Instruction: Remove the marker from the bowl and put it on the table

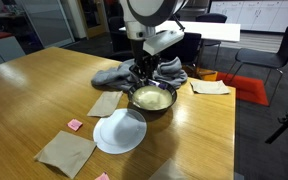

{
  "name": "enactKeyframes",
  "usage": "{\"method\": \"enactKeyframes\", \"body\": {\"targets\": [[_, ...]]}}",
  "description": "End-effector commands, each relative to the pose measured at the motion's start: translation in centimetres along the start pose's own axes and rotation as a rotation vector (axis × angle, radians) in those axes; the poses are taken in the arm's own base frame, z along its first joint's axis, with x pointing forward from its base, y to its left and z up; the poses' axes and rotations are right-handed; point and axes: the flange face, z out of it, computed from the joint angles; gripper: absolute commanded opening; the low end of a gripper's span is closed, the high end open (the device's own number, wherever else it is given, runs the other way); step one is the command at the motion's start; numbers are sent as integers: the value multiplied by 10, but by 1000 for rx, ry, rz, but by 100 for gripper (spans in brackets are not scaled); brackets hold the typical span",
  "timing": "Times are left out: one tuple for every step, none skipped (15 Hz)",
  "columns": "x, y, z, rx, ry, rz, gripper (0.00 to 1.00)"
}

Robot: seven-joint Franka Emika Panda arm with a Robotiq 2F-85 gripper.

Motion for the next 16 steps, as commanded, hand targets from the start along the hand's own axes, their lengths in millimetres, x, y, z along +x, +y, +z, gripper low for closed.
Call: {"method": "enactKeyframes", "body": {"targets": [[-25, 10, -39, -50, -1, 36, 5], [-31, 14, -45, -66, 5, 63, 5], [-36, 20, -50, -83, 9, 99, 5], [-44, 27, -53, -96, 10, 140, 5], [-51, 35, -56, -105, 6, 184, 5], [-59, 40, -56, -116, 2, 224, 5], [-66, 46, -57, -122, -6, 257, 5], [-74, 52, -56, -127, -14, 295, 5], [-82, 57, -55, -127, -24, 322, 5], [-89, 62, -53, -129, -39, 349, 5], [-96, 66, -50, -130, -52, 362, 5], [-74, 59, -42, -124, -41, 320, 5], [-77, 61, -41, -125, -49, 323, 20], [-77, 61, -40, -124, -49, 323, 20], [-76, 61, -40, -124, -48, 323, 20], [-76, 60, -40, -124, -48, 322, 20]]}}
